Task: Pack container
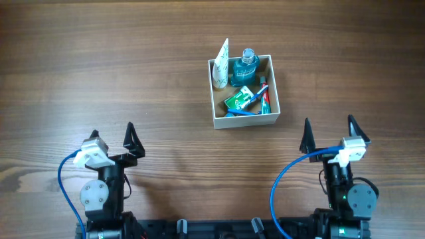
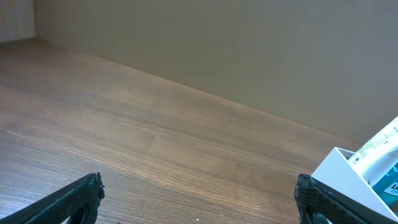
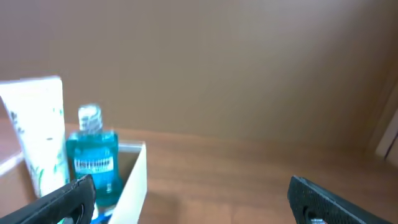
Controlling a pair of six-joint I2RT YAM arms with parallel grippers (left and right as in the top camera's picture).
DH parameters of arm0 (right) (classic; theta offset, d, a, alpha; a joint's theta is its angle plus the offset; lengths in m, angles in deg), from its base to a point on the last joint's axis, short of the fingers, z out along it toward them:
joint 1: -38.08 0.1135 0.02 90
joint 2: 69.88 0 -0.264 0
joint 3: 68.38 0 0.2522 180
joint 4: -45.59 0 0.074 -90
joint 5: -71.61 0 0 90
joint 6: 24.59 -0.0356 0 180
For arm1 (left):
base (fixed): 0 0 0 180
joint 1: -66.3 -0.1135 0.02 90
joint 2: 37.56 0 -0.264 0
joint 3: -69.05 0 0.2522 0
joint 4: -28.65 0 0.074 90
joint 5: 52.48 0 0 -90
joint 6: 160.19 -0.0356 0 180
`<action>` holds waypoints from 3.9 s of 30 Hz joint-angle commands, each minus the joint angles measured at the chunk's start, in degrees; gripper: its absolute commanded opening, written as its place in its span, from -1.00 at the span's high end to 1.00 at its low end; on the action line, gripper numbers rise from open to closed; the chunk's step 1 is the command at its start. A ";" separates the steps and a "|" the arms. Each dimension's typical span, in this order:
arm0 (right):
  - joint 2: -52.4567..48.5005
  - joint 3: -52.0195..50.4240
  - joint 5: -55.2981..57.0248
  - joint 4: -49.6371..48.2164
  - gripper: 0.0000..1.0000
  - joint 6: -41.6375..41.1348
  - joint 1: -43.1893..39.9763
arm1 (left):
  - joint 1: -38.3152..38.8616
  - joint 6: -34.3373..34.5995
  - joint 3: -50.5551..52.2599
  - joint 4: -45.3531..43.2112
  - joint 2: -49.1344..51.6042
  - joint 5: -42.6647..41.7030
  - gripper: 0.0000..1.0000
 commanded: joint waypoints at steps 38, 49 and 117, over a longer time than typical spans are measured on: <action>0.70 -0.15 5.62 5.46 -0.99 -6.32 0.61 | 0.24 -1.16 0.42 0.02 -0.61 -0.92 -1.00; 0.66 -0.15 5.62 5.46 -0.99 -6.29 0.61 | 0.24 -1.18 0.42 0.02 -0.61 -0.92 -0.99; 0.66 -0.15 5.62 5.46 -0.99 -6.32 0.61 | 0.24 -1.16 0.42 0.02 -0.61 -0.92 -1.00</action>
